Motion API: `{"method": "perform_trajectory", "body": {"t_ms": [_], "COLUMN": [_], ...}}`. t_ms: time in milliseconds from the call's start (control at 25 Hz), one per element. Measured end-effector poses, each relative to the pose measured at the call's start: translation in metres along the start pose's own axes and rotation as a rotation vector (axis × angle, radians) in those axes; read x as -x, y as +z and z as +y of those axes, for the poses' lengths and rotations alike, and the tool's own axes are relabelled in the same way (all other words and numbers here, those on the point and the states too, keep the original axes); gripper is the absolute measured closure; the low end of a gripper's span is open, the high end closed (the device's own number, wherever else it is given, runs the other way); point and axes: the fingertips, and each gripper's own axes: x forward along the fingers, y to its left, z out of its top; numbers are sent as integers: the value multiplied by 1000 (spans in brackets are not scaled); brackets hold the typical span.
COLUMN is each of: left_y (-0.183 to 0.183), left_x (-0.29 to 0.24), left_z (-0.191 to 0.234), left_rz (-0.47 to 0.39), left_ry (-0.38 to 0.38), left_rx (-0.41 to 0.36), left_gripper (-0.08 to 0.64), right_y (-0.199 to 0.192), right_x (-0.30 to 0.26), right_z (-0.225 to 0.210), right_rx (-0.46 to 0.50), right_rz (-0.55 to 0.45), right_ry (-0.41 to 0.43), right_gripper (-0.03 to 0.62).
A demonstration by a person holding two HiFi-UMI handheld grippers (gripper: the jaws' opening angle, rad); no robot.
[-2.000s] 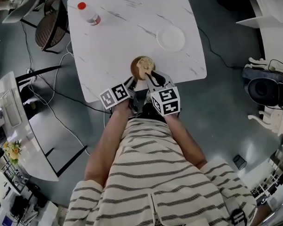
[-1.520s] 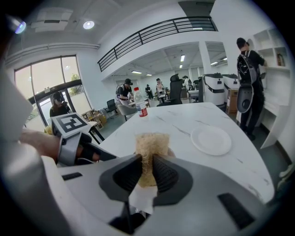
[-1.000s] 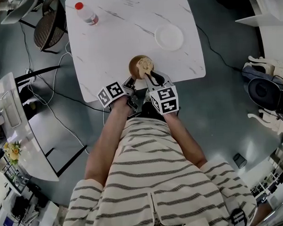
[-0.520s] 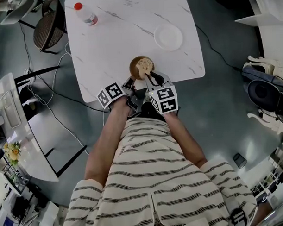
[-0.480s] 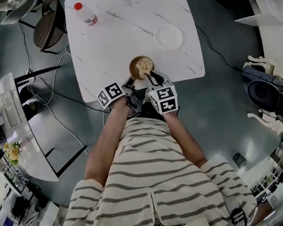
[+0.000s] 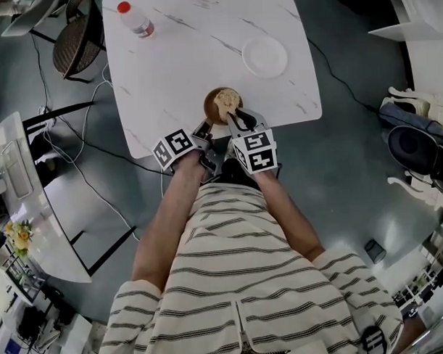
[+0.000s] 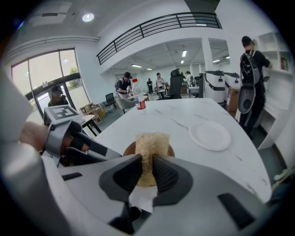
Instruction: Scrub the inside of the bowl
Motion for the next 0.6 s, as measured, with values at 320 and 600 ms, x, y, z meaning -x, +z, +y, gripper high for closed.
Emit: {"method": "perform_trajectory", "body": {"t_ms": [320,600], "left_y": [0,-1], "left_x": [1,0], "left_z": [3,1], "left_rz": [-5,1], "left_ry": [2,1], "left_rx": [2,-7], "left_gripper": [551,551], "right_y": [4,9], "right_x": [-11,-17], "right_z": [-9,-11], "right_rx": [32,40], "right_rz": [9,13], "right_ry": [-25,-27], "right_gripper": [520,520]}}
